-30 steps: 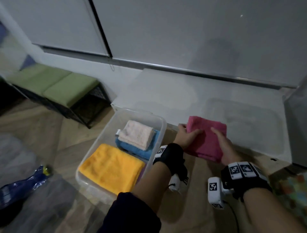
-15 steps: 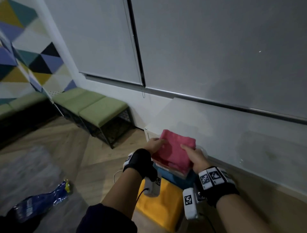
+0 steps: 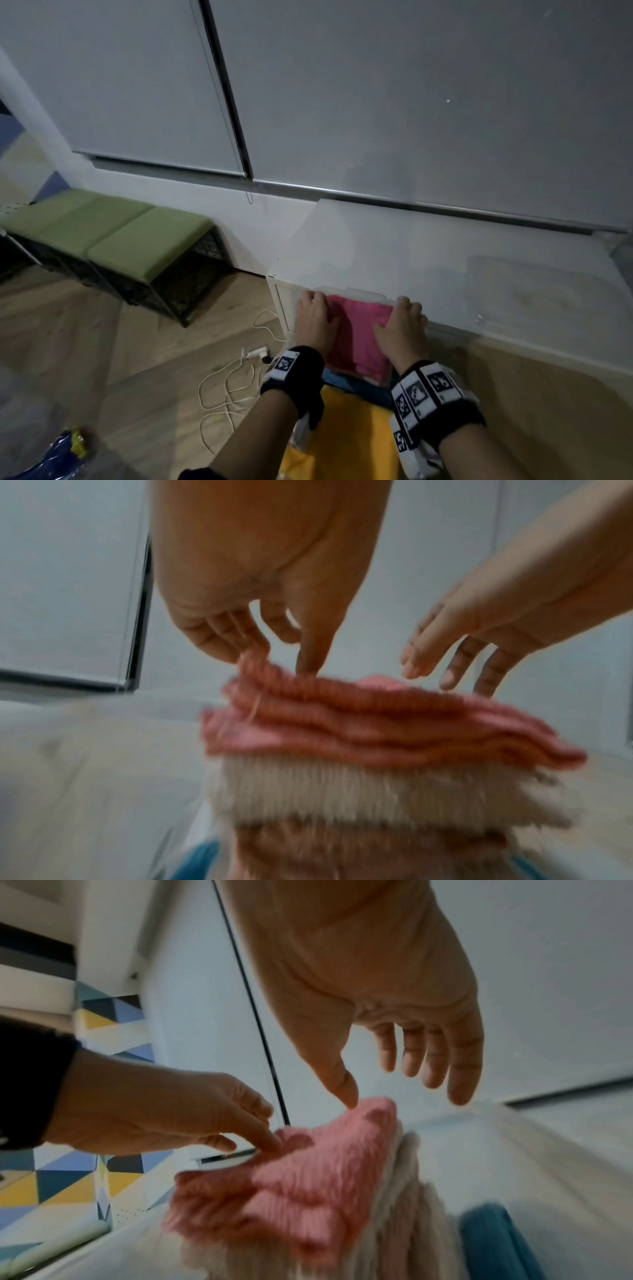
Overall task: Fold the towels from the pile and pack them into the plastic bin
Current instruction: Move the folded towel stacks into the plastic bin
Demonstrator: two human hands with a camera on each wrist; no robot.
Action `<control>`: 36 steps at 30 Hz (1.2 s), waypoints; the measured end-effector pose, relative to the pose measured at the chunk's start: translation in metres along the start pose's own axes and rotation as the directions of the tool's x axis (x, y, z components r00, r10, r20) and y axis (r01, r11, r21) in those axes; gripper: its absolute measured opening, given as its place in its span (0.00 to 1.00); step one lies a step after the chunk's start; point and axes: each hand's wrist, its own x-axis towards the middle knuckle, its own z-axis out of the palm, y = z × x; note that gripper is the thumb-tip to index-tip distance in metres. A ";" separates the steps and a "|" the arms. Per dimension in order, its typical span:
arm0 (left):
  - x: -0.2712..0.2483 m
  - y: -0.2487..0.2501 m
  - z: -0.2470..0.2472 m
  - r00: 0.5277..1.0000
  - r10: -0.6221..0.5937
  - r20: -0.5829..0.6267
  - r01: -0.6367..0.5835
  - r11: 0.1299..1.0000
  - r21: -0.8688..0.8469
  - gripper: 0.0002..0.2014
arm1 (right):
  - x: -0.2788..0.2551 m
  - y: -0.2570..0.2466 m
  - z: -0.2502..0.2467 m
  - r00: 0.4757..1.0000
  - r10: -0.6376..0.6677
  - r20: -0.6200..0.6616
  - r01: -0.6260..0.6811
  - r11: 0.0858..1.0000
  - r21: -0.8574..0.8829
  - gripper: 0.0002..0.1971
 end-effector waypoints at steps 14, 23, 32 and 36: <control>0.007 0.007 0.036 0.893 0.144 0.427 -0.246 0.949 0.195 0.25 | 0.011 0.005 0.031 0.955 0.077 0.288 -0.084 0.996 0.010 0.22; 0.008 0.005 0.045 0.894 0.115 0.432 -0.194 0.970 0.143 0.32 | 0.018 0.008 0.041 0.935 0.139 0.327 -0.148 0.989 0.003 0.20; 0.003 -0.005 -0.007 0.950 0.076 0.302 0.052 0.918 -0.394 0.16 | 0.011 -0.010 0.017 0.937 0.246 0.246 -0.298 0.933 0.203 0.31; -0.010 -0.012 -0.018 0.972 -0.050 0.229 0.179 0.789 -0.588 0.14 | 0.007 -0.010 0.017 0.941 0.198 0.275 -0.304 0.851 0.428 0.15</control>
